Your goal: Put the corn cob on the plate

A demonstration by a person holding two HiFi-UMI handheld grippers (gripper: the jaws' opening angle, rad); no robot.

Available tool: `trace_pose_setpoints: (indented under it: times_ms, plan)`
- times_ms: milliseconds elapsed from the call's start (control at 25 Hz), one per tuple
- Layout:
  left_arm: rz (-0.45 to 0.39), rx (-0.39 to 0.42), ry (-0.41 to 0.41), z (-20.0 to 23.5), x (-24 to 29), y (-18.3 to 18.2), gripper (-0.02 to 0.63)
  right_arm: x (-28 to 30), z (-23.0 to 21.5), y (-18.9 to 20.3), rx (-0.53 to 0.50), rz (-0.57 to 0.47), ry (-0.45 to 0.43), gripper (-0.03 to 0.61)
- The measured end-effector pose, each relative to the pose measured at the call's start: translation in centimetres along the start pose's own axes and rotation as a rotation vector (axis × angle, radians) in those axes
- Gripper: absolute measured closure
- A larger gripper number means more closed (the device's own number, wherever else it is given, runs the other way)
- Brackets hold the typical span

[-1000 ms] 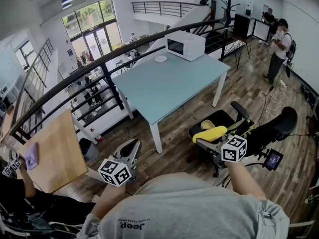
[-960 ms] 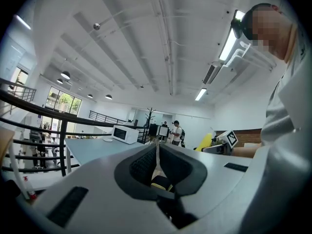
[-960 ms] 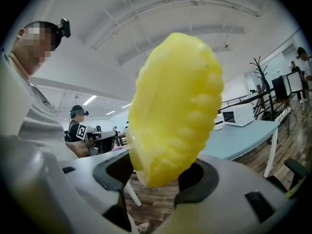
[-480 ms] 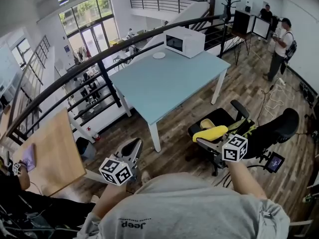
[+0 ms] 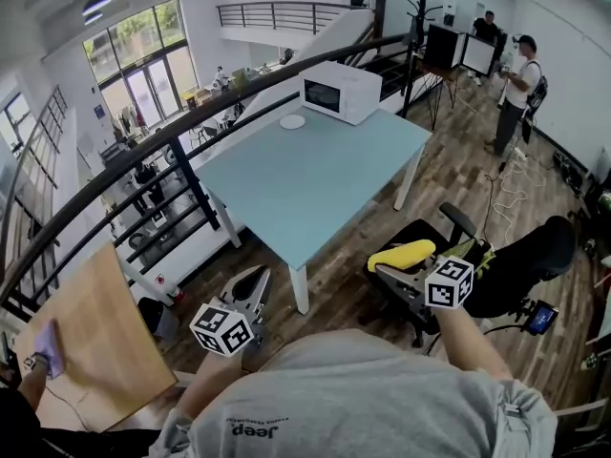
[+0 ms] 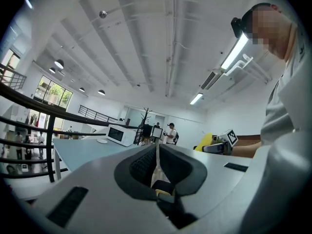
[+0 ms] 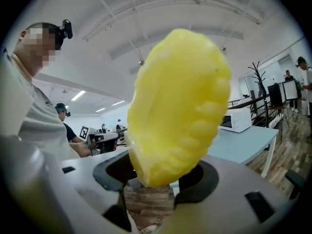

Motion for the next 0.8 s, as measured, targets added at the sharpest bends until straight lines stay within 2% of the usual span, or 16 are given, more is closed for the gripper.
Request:
trace_pose_setpoints:
  times_ms: [240, 440, 800]
  plan:
    - [-0.018, 0.016, 0.036, 9.2, 0.4, -1.9, 0.577, 7.7, 0.8, -3.5, -0.002, -0.040, 0.034, 0.314]
    - [-0.019, 0.007, 0.047, 15.7, 0.2, -1.8, 0.577, 14.0, 1.6, -5.3, -0.008, -0.033, 0.042, 0.314]
    - [-0.007, -0.018, 0.027, 22.0, -0.9, -0.7, 0.577, 21.5, 1.5, -7.2, -0.007, 0.005, 0.027, 0.314]
Point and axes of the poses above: the fingertips, and each gripper's own axes: x forward along the fingers, z to its left, y out of its underside, the point moved 10 cm from there along -x, backward along the fingers, and after that the axes turned 12 degrees about x, right-handed, at the moved point
